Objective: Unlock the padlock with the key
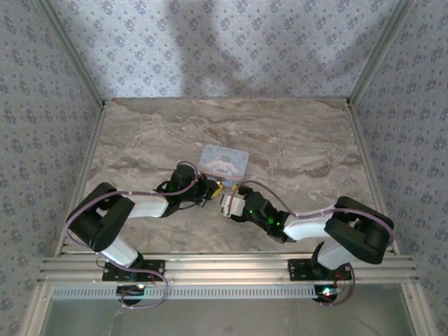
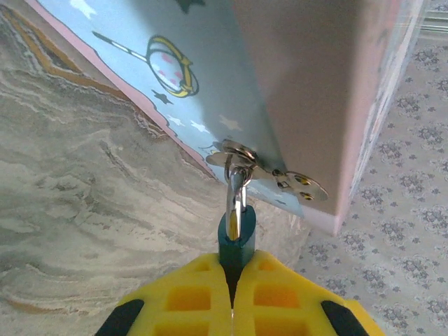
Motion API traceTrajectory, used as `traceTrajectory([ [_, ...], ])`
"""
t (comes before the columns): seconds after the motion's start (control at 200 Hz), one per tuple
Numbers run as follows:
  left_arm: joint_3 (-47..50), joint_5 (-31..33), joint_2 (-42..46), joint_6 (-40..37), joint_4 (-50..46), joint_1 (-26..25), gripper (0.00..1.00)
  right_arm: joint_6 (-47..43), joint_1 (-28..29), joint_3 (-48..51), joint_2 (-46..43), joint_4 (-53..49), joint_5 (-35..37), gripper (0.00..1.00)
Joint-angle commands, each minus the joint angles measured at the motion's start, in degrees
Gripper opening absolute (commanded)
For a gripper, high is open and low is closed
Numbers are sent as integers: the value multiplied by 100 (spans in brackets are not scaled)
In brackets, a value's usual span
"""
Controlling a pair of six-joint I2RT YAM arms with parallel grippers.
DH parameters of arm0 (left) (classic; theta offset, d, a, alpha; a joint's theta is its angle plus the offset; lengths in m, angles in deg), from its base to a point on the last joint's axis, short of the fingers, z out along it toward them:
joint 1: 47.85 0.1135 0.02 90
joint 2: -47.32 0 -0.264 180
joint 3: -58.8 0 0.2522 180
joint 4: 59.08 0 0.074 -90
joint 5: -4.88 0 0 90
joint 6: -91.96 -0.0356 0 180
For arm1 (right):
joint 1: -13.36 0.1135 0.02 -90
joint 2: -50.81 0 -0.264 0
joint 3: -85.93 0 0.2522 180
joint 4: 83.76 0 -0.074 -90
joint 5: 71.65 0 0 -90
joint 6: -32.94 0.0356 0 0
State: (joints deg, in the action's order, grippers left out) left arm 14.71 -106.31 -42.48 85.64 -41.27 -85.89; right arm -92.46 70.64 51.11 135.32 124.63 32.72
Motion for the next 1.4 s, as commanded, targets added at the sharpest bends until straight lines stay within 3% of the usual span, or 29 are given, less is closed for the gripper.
traceTrajectory([
  [0.0, -164, -17, 180, 23, 33, -53, 0, 85, 21, -204, 299, 630, 175, 63],
  [0.355, -175, -23, 169, 15, 7, -64, 0, 243, -50, -409, 998, 1178, 249, 44],
  [0.849, -174, -26, 138, 16, 15, -77, 0, 407, -94, -493, 1208, 1321, 356, 20],
  [1.394, -175, -35, 104, 32, 18, -82, 0, 741, -143, -523, 1366, 1533, 562, 9],
])
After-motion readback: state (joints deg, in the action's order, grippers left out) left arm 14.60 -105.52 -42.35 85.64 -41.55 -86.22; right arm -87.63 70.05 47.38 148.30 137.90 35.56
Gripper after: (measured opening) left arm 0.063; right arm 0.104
